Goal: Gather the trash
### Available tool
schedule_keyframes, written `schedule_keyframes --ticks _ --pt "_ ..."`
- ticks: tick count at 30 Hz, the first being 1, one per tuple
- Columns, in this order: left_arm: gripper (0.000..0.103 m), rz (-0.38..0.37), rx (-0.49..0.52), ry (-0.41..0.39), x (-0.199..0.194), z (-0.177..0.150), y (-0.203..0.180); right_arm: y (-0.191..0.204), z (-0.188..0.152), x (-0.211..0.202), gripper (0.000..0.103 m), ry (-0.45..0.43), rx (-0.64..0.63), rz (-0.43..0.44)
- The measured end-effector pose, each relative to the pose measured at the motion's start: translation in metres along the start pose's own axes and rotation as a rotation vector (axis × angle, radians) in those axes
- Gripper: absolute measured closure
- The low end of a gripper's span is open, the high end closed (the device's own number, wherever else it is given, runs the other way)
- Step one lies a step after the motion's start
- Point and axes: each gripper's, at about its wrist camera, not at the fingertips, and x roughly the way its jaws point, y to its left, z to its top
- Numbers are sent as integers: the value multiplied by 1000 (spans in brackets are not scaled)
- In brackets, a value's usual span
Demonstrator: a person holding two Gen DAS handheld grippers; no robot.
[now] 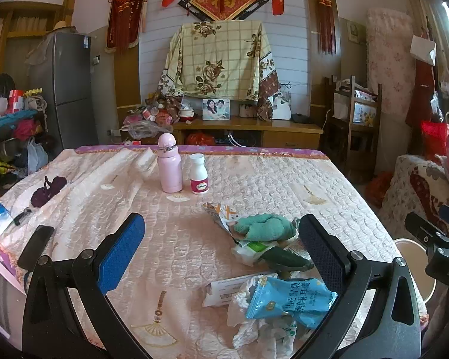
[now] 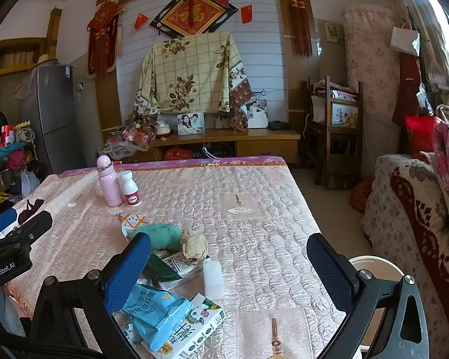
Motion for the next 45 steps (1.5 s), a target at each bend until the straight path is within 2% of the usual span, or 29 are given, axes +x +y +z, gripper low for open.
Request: schedule_keyframes --ticks 45 --pt "0 -16 -18 17 5 -12 5 -2 -5 10 0 34 -8 -7"
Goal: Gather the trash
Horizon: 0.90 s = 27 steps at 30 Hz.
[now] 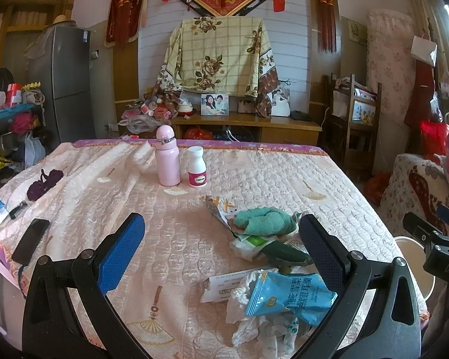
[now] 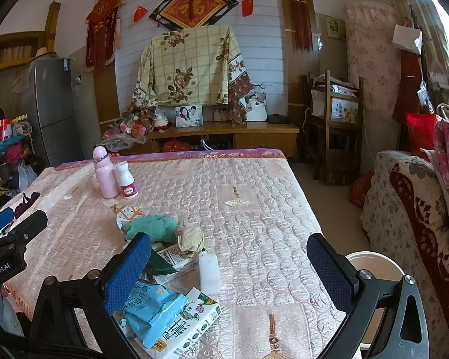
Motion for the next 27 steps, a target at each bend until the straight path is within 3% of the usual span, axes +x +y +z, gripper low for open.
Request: schedule_keyframes --ticks 27 --pt "0 6 4 47 19 -5 7 7 -5 21 0 63 -19 14"
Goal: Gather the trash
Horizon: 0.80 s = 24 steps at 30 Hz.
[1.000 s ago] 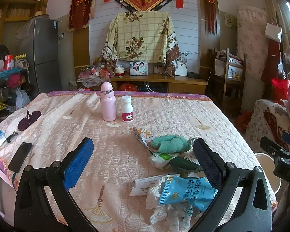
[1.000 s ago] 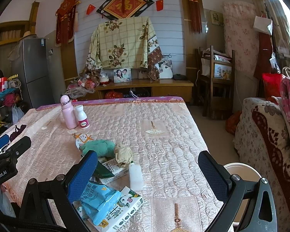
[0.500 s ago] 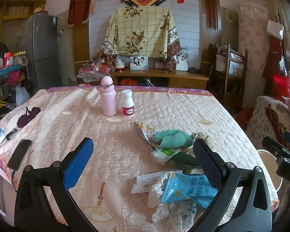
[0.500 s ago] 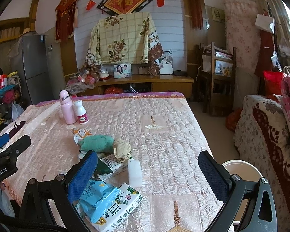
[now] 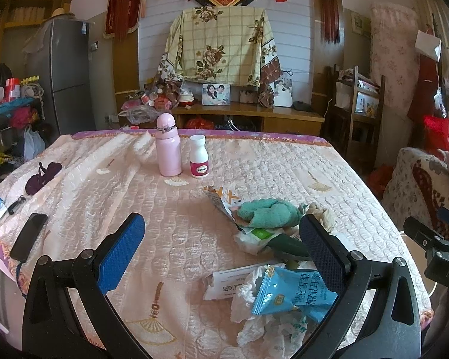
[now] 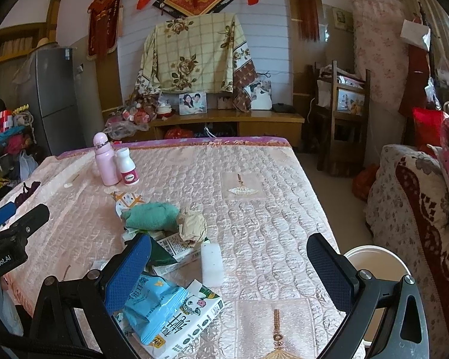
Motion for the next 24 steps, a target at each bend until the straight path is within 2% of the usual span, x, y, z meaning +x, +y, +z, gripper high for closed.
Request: schedule_keyframes --ticks 24 --pt "0 -9 37 63 40 0 4 10 -1 37 0 81 -43 48"
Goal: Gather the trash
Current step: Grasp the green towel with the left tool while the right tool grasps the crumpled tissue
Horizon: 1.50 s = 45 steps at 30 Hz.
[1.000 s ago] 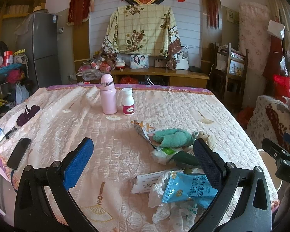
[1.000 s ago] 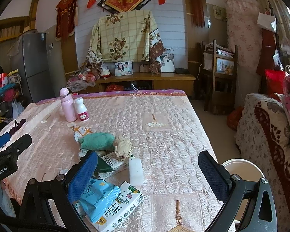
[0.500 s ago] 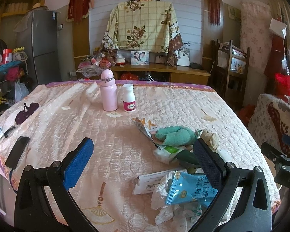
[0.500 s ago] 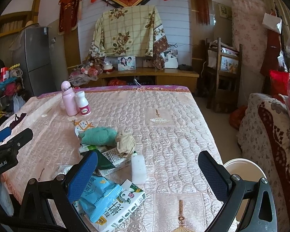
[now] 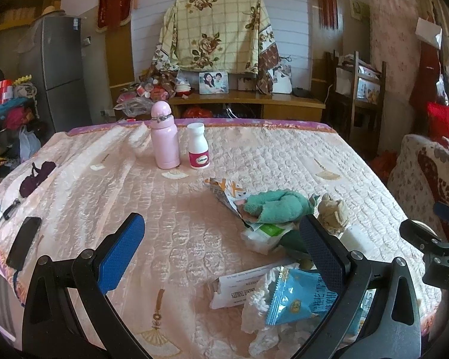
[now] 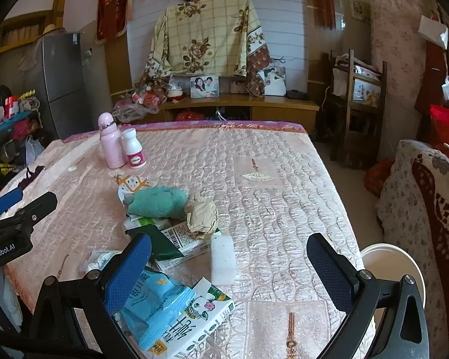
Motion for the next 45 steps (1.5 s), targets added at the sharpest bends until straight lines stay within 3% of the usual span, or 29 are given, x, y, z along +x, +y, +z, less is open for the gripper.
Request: schedule_keyframes --ticks 8,10,14,17,19,20,24,33,35,37,40,45 --pt "1 -111 25 140 47 13 10 -2 17 54 1 117 -25 93" --pt "0 -128 36 165 59 17 10 -2 23 72 8 161 -10 132" --pt "1 -177 81 215 82 26 2 0 33 110 13 236 9 186" --pt "1 -210 119 248 99 30 -8 4 34 138 34 304 22 250" --pt "1 -221 160 271 113 31 -17 6 31 151 61 353 21 282" --pt "1 -228 185 279 119 31 -22 5 30 154 65 361 21 279" --pt "1 -259 268 314 144 31 -44 -13 29 153 74 332 74 300" --pt "1 -299 394 407 186 31 -80 -49 40 133 74 260 149 301" --pt "11 -299 435 428 192 29 -87 -52 38 131 74 259 152 308" --pt "37 -310 451 465 197 26 -91 -52 36 131 74 265 149 313" --pt "60 -360 418 480 198 29 -91 -51 32 131 74 270 152 320" --pt "67 -376 356 448 182 44 -82 -56 29 123 74 262 164 315"
